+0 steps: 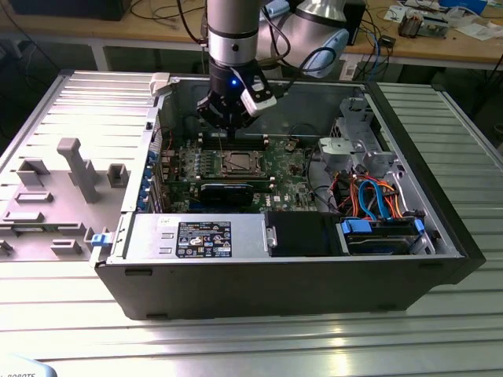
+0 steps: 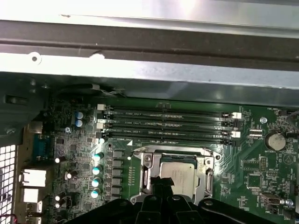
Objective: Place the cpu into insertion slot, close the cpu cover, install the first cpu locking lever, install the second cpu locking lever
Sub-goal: 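Install the first cpu locking lever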
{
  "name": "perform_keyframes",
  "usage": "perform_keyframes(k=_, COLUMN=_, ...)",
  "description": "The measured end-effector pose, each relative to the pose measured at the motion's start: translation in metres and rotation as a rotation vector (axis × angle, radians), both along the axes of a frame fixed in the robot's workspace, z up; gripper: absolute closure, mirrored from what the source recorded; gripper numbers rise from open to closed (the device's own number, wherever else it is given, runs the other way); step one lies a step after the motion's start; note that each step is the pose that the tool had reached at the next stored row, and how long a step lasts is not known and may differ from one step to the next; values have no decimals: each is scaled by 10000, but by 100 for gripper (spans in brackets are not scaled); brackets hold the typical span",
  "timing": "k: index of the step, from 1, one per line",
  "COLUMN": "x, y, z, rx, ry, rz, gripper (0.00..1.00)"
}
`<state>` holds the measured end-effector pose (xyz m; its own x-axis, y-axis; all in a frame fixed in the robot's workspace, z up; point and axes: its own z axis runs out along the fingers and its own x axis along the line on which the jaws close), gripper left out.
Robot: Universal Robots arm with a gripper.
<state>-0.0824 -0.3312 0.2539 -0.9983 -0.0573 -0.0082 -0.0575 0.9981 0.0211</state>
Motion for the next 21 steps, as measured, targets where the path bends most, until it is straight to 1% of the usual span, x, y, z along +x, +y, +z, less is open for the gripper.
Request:
perform_keyframes(k=4, x=-56, y=-1, z=0, rx=3, ry=-8, rz=-25, gripper=89)
perform_keyframes(k=6, x=-105, y=0, z=0, rx=4, ry=-16, rz=-29, gripper=89)
perform_keyframes(k=8, x=-179, y=0, z=0, rx=8, ry=-29, rz=-28, gripper=89)
perform_keyframes(k=10, x=-220, y=0, z=0, rx=7, ry=-53, rz=-30, gripper=89)
perform_keyframes(k=12, x=-304, y=0, z=0, rx=8, ry=-101, rz=-28, gripper=89)
perform_keyframes(k=15, x=-371, y=0, z=0, rx=11, ry=-156, rz=-30, gripper=89)
perform_keyframes(k=19, x=-391, y=1, z=3, rx=11, ry=-205, rz=-30, gripper=89)
perform_keyframes(k=21, x=-392, y=8, z=13, rx=12, ry=-239, rz=-28, gripper=89)
